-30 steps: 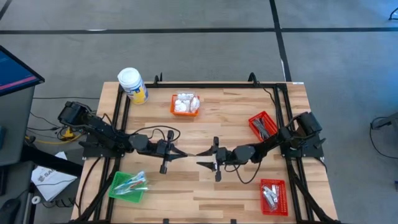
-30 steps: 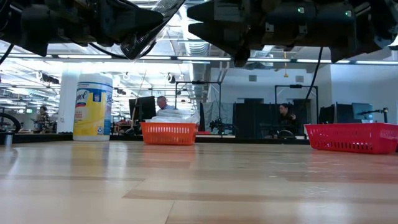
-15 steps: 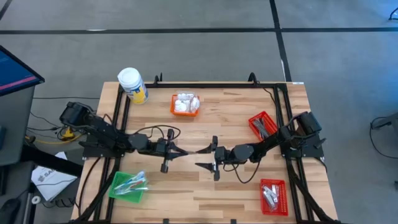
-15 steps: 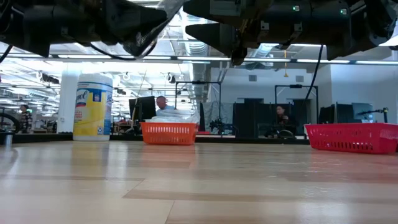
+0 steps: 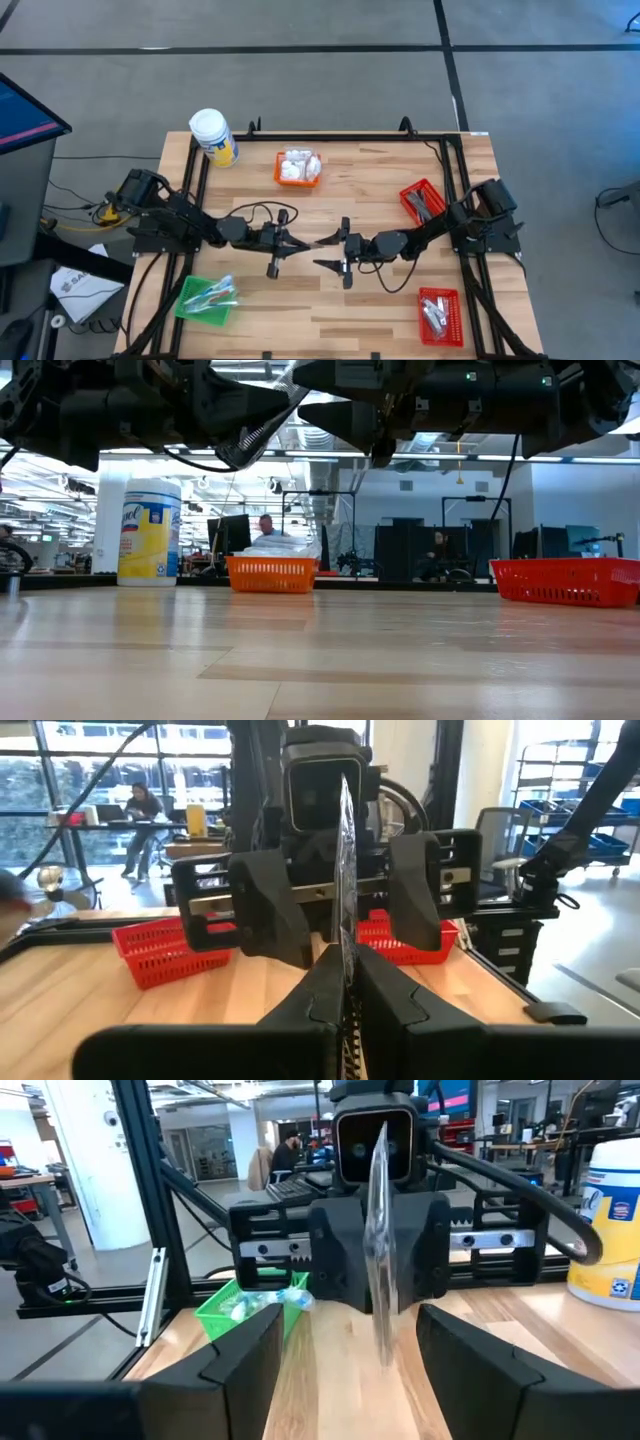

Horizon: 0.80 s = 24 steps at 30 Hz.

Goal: Pick & Place Travel size toiletries
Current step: Put the black comb into the top red basket

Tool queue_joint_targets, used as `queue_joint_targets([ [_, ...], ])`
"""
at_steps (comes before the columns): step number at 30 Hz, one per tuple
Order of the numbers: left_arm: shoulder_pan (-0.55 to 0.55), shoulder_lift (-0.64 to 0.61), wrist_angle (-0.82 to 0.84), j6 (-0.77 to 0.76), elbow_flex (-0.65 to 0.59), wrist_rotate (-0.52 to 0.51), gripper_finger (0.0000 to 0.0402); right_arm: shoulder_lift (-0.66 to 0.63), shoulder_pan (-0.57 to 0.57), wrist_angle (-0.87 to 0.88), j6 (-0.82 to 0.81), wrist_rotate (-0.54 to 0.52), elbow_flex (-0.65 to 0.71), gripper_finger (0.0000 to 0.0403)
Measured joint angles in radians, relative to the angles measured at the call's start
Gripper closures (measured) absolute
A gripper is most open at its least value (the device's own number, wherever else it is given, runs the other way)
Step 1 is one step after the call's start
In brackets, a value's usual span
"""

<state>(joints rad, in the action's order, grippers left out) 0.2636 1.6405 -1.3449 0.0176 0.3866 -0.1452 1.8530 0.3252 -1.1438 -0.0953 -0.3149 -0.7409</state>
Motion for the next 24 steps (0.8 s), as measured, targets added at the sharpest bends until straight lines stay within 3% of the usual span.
queue_joint_targets([
  [13, 0.000, 0.000, 0.034, 0.000, 0.000, 0.021, 0.0396, 0.000, -0.001, 0.000, -0.010, 0.000, 0.000, 0.0202],
  [24, -0.013, 0.000, 0.071, 0.000, 0.000, 0.021, 0.0396, 0.000, 0.000, 0.000, -0.010, 0.000, 0.000, 0.0249],
])
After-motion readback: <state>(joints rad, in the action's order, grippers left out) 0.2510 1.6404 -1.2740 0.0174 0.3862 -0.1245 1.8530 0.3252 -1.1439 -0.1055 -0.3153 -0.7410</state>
